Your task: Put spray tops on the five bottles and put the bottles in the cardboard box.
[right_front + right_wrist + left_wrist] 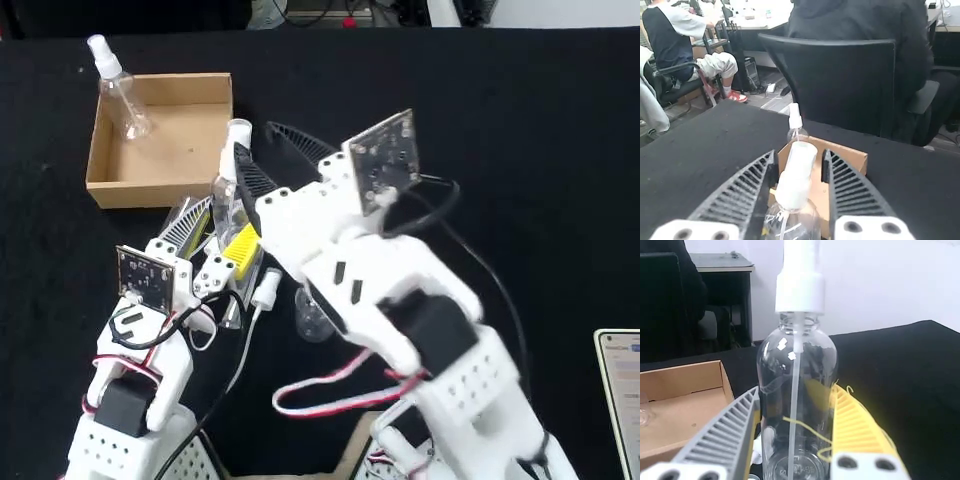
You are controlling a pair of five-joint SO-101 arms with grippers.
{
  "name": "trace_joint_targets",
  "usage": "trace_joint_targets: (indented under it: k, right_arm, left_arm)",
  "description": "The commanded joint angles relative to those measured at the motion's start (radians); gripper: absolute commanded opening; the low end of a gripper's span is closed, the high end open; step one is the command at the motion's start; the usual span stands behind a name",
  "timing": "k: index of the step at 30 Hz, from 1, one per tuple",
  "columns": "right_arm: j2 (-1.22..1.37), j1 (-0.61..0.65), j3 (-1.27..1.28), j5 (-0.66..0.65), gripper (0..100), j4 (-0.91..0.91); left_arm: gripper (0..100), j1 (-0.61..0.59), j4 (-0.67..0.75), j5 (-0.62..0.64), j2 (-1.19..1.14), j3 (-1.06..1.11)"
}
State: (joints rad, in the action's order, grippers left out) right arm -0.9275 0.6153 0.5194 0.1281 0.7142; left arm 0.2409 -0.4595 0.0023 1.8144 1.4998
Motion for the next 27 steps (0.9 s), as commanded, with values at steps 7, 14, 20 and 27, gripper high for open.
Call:
trace_joint_targets:
  k: [7, 14, 20, 27]
  right_arm:
    - [-0.153, -0.445, -0.007, -0.011, 13.7, 0.150]
    - [-0.162, -0.628, 0.283, -0.005, 13.7, -0.008]
    - [-0.163, -0.689, 0.532, 0.005, 13.7, -0.230]
    - [-0.163, -0.736, 0.610, 0.103, 13.7, -0.295]
  left_arm:
    - [12, -0.001, 0.025, -0.003, 0.008, 0.041]
    - [12, -0.001, 0.025, -0.002, 0.008, 0.068]
    - [12, -0.079, 0.091, -0.002, 0.008, 0.081]
    - [12, -0.168, 0.287, 0.006, -0.002, 0.199]
